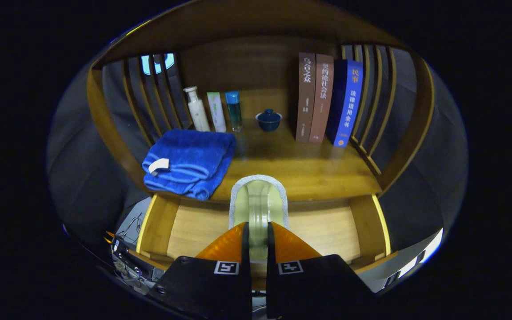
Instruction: Pull open the drawer, take out the items inside it, and place them on the countertop above the cabinet.
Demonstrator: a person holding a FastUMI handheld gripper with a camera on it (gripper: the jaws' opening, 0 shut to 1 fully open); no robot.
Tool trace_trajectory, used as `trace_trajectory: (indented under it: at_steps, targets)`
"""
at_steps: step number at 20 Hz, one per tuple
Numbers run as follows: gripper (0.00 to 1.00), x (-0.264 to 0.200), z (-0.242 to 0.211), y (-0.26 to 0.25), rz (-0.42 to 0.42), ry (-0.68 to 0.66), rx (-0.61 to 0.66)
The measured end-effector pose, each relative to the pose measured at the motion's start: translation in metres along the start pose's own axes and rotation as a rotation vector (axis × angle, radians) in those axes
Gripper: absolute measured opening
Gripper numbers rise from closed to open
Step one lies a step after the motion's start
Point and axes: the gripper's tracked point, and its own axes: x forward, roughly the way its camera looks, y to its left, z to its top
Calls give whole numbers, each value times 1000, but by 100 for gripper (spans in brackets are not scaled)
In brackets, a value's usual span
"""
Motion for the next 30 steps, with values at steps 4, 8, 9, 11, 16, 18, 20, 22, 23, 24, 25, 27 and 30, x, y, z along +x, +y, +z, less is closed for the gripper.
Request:
trace_trajectory:
  at_steps: [4, 8, 9, 11, 16, 18, 20, 22, 23, 24, 25, 27, 30]
  targets:
    - [17, 40, 30, -3, -12, 34, 11]
    - [17, 80, 47, -10, -33, 74, 10]
    - [17, 89, 49, -10, -34, 83, 13]
    - [17, 101, 53, -14, -43, 92, 18]
    - [17, 113, 62, -16, -58, 100, 16]
    - [20, 113, 62, -16, -58, 102, 16]
    - [25, 115, 62, -16, -53, 107, 33]
    - [29, 118, 58, -19, -56, 109, 40]
    - [30, 119, 58, -20, -60, 109, 35]
    - [45, 119, 56, -21, -62, 112, 34]
    - [59, 119, 53, -20, -57, 111, 36]
    - [87, 119, 52, -20, -56, 100, 40]
    - [100, 110, 53, -22, -63, 84, 37]
